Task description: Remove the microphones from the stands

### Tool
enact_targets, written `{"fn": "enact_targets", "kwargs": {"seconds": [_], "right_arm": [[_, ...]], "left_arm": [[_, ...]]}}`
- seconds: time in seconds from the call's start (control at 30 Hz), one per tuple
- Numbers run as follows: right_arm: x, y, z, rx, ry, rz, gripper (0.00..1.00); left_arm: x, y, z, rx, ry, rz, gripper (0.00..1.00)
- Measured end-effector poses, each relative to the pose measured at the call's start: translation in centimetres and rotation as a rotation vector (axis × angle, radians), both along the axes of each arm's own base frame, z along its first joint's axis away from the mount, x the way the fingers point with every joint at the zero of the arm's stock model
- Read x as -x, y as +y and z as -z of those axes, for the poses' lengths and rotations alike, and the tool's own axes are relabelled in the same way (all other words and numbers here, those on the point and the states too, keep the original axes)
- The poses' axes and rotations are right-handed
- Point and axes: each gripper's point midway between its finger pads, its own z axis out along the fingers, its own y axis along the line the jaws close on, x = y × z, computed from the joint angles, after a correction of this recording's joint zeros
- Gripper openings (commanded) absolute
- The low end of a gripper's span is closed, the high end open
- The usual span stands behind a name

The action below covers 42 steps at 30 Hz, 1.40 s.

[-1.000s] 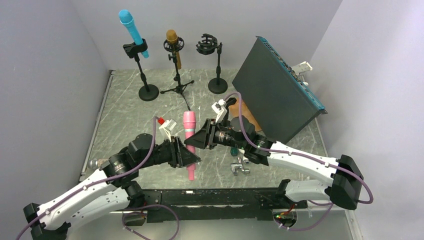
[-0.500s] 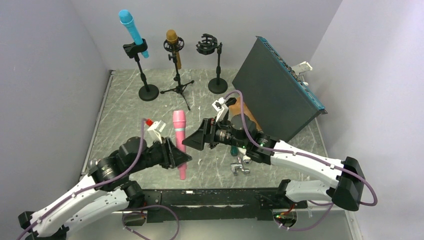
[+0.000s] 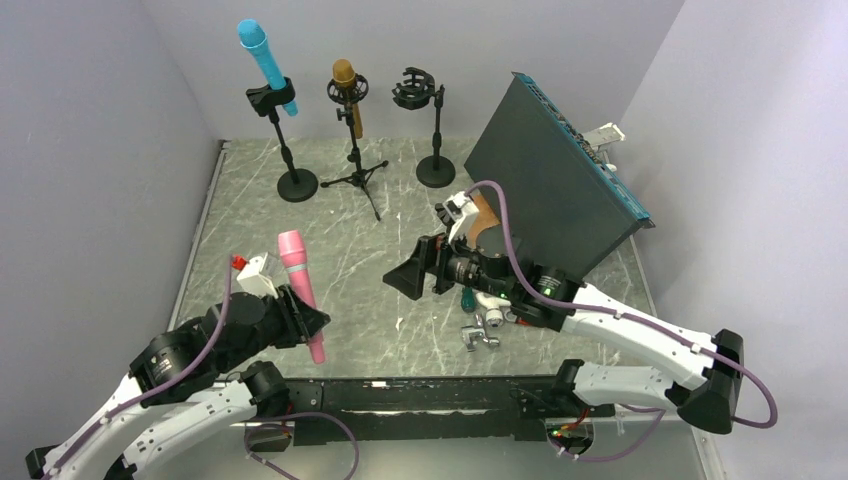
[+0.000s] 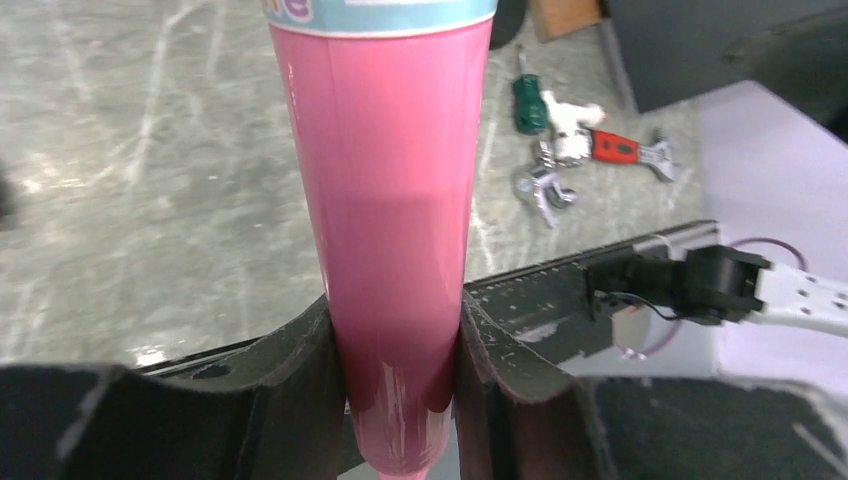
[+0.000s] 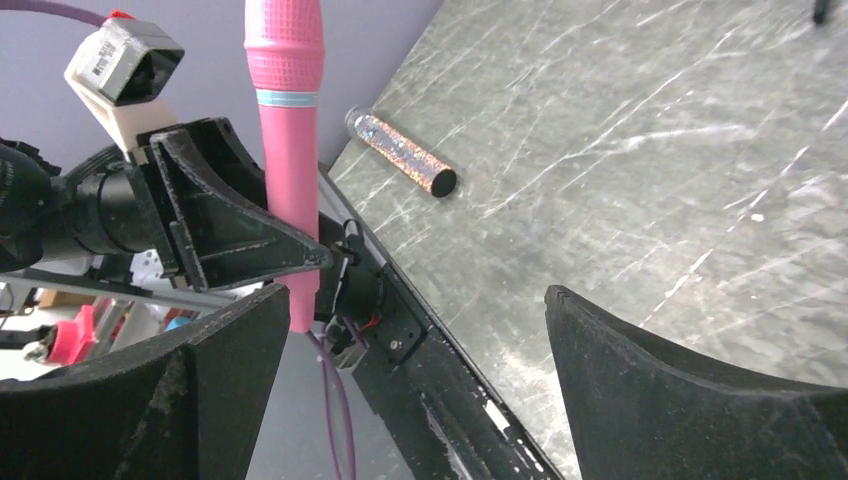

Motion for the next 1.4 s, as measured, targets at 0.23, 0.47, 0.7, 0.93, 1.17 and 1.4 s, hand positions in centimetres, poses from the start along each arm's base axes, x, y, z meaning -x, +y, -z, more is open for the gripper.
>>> {"fn": "enact_targets", "kwargs": {"seconds": [0.23, 0.47, 0.7, 0.93, 1.17, 1.4], "right_arm": [[-0.3, -2.2, -1.9, -0.005, -0.071, 0.063, 1.0], [-0.3, -3.3, -2.5, -0.007, -0.087, 0.092, 1.0], [0.0, -5.2, -3.7, -0.023, -0.109, 0.132, 1.0], [0.4, -7.2, -4.4, -0.035, -0.125, 0.174, 1.0], [0.4, -8.2, -3.7, -0.001, -0.117, 0.197, 1.0], [0.8, -8.9, -3.2, 0.021, -0.103, 0.199, 1.0]], "left_arm": [[-0.7, 3.2, 1.8, -0.158, 0.017, -0.115, 0.0], [-2.3, 4.2, 3.7, -0.336, 0.073, -0.181, 0.0], [-6.1, 7.5, 6.6, -0.369, 0.235, -0.405, 0.0], [-10.2, 11.0, 8.3, -0.243, 0.38, -0.631, 0.0], [-12.0, 15.0, 12.3, -0.134, 0.611, -0.938, 0.0], [-13.0, 17.5, 14.7, -0.07, 0.72, -1.181, 0.0]]}}
